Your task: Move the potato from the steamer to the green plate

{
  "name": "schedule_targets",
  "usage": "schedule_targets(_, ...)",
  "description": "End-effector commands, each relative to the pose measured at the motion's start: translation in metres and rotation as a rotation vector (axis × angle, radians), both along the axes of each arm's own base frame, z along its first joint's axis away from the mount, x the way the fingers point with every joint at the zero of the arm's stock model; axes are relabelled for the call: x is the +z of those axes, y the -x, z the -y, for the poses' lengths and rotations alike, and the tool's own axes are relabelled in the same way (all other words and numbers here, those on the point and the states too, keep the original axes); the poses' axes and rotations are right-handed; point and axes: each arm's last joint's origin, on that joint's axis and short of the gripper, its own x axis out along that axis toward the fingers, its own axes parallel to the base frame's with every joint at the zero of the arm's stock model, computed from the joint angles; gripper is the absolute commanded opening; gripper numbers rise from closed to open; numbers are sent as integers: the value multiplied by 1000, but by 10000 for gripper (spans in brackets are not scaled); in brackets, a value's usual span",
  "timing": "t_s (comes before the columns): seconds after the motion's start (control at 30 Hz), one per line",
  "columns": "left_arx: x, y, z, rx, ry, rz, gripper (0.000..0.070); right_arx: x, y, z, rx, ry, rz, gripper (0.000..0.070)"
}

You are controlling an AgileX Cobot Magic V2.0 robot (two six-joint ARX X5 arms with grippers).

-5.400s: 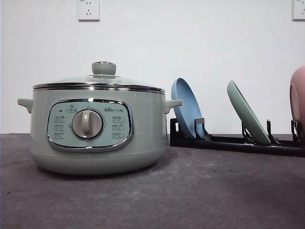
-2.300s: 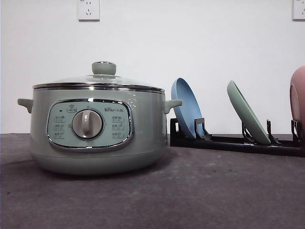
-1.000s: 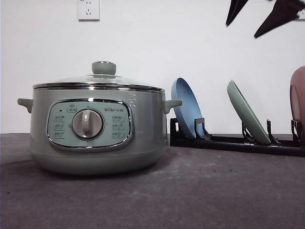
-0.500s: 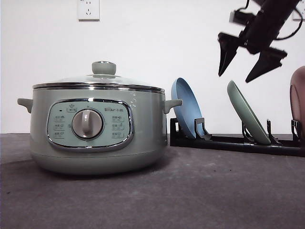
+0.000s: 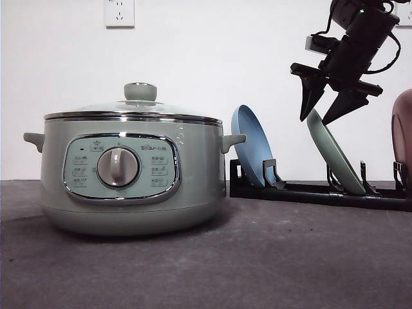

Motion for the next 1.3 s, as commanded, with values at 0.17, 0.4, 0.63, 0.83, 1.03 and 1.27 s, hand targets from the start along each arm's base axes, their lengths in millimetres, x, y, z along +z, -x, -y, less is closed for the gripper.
schedule_targets(0.17,7,1,0,-12,-1,29,515,-3,-7,-2,0,-6,-4,121)
schedule_targets(0.4,7,1,0,-12,-1,28,514,-3,-7,-2,0,-6,-4,14)
schedule_targets(0.63,7,1,0,-12,-1,29,515,-1,-6,-2,1,-8,4,12)
schedule_targets(0.83,7,1,0,-12,-2,29,515,19,2,-4,36,-44,59,9)
schedule_targets(1.03,7,0,0,-12,-2,30,514,53,20,-10,63,-62,167,9)
schedule_targets(1.27,7,0,0,-12,-1,31,515,89,49,-15,95,-68,256,9)
